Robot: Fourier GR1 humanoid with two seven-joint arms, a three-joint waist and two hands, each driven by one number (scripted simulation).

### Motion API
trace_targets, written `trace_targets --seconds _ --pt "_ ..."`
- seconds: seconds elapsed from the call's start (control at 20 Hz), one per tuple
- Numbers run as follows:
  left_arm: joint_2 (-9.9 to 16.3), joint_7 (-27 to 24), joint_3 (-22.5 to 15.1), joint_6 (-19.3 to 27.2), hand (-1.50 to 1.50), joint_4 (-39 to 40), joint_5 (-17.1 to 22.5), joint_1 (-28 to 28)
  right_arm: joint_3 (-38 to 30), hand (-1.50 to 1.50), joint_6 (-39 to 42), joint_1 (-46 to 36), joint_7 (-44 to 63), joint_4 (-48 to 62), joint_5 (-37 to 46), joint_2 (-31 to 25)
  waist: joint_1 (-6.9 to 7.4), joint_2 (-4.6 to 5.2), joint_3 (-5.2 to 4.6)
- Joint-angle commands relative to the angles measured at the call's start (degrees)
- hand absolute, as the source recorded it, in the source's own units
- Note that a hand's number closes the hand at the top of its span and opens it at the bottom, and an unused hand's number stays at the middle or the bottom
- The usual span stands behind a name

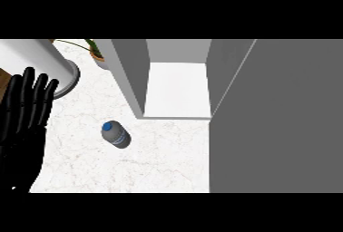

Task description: Pick up the bottled water, place it into the cabinet and close the cabinet

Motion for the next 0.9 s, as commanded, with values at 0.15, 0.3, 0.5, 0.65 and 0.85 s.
trace_targets --seconds 0.15,0.3,0.5,0.65,0.85 --pt "-1.04 -0.96 -8.08 -5.23 -1.50 -4.02 1.44 3.59 -0.91 -1.50 2.38 8.16 1.53 -6.50 -2.46 -1.29 -0.83 0.62 1.42" --pt "-3.44 5.71 -14.45 -8.92 -1.50 1.13 9.34 7.74 6.18 -1.50 6.47 9.85 5.23 -4.63 -8.74 1.34 -1.32 0.89 1.45" --pt "-3.18 12.34 -18.72 -8.00 -1.50 -7.60 11.36 13.23 4.81 -1.50 8.19 16.02 10.52 -13.06 -14.09 -1.04 -0.64 0.42 1.43" --pt "-2.30 22.00 -18.98 -5.02 -1.50 -15.85 13.21 11.70 5.35 -1.50 6.09 16.68 17.17 -19.79 -15.19 -1.56 -0.51 0.63 1.41" --pt "-2.54 27.29 -21.44 -1.76 -1.50 -23.15 12.97 14.30 2.90 -1.50 9.21 24.95 15.20 -25.72 -18.39 -2.51 -0.73 0.58 1.43"
